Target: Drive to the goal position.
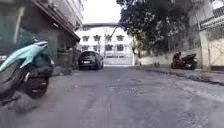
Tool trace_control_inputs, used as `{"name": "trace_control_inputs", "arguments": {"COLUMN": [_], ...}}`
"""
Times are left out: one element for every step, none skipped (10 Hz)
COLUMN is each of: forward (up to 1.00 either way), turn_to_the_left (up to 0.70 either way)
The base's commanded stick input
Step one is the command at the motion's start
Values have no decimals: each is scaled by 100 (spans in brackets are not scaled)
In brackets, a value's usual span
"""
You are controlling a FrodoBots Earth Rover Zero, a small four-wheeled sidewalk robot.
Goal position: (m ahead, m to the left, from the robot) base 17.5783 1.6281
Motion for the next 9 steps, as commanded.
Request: {"name": "trace_control_inputs", "arguments": {"forward": [96, 96, 96, 97, 97, 97, 96, 94, 94], "turn_to_the_left": [-1, -1, -1, -1, -1, -1, -1, -1, -1]}}
